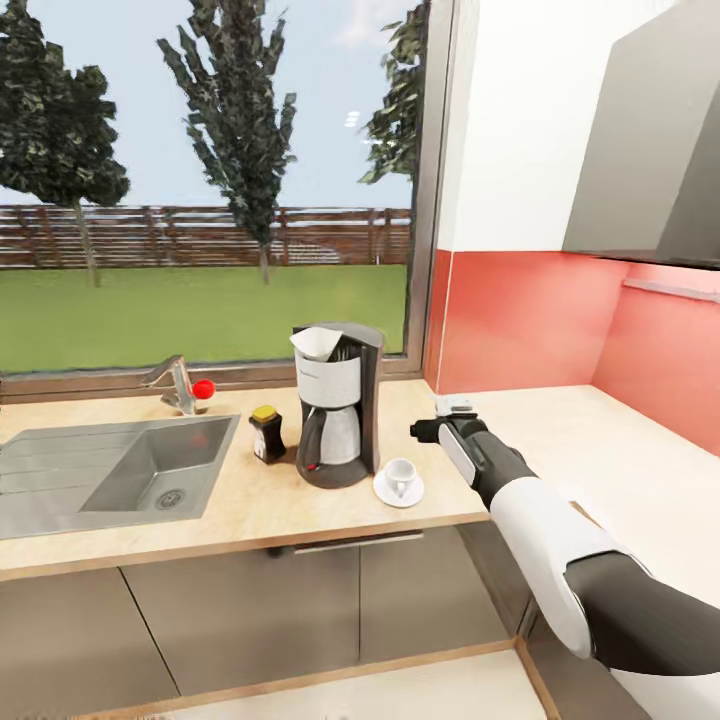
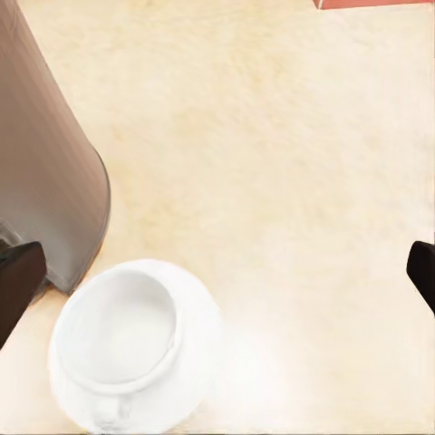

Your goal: Set up a coffee station on the kitchen countertop: keep the coffee maker on the countertop, move the bottle of coffee from the kitchen shelf to the counter next to the coffee maker, place a paper coffee filter on top of the coffee maker, put the saucer next to the coffee maker with the coffee cup on the saucer, and place the electric kettle next to the coffee maker.

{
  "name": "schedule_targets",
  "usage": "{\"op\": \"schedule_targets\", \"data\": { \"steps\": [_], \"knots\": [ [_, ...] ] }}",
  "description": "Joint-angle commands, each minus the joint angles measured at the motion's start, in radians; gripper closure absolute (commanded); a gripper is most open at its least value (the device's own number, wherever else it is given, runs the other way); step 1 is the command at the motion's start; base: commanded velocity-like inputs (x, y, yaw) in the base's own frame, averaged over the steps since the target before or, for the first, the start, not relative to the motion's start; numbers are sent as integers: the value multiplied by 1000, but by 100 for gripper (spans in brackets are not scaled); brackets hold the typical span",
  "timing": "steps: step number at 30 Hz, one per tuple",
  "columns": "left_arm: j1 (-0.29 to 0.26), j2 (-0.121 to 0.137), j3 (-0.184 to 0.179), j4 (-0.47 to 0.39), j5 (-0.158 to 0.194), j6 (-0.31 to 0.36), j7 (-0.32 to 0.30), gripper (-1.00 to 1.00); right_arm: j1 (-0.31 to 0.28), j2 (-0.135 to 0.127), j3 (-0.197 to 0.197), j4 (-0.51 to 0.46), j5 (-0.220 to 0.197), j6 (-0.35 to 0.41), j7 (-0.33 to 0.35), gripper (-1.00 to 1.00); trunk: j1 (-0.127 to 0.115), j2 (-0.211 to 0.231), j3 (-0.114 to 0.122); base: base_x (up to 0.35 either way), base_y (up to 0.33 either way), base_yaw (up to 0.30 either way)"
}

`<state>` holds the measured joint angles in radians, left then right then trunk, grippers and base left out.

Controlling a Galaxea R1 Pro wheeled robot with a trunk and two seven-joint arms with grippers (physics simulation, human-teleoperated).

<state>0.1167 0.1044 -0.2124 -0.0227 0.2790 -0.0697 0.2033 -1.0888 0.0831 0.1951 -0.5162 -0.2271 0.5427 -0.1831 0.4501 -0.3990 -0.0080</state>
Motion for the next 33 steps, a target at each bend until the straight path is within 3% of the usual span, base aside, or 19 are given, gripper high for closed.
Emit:
{"op": "schedule_targets", "data": {
  "steps": [1,7,10,12,15,17,19,20,23,33],
  "knots": [
    [1,1,-9,-3,9,-1,4,-100,0,-1,7,-2,-11,3,-9,-100,0,-1,-1,-279,-153,0],
    [0,1,-7,-3,11,-2,3,-100,0,-5,12,14,-10,-8,-7,-100,0,-1,4,-301,-73,0],
    [0,1,-7,-4,11,-2,2,-100,2,-5,12,69,-11,-87,-5,-100,0,-1,6,-314,-7,0],
    [0,1,-7,-4,11,-2,2,-100,3,-5,12,126,-12,-225,-4,-100,0,-1,6,-315,-2,0],
    [0,1,-7,-5,11,-2,2,-100,4,-2,14,260,-11,-491,-2,-100,0,-1,7,-288,-1,0],
    [0,1,-7,-5,11,-2,2,-100,4,4,15,377,-11,-616,1,-100,0,-1,7,-113,0,0],
    [-1,0,-6,-5,11,-2,2,-100,13,13,15,445,-11,-695,17,-100,0,-1,7,-46,0,0],
    [-2,0,-5,-6,12,-2,3,-100,63,20,15,476,-11,-775,57,-100,0,-1,7,-10,0,0],
    [-3,0,-4,-25,12,-2,3,-100,128,25,15,486,-11,-835,92,-100,0,-1,7,-5,0,0],
    [-3,0,-6,-85,10,-2,0,-100,358,24,13,490,-13,-894,100,-100,0,-1,7,0,0,0]
  ]
}}
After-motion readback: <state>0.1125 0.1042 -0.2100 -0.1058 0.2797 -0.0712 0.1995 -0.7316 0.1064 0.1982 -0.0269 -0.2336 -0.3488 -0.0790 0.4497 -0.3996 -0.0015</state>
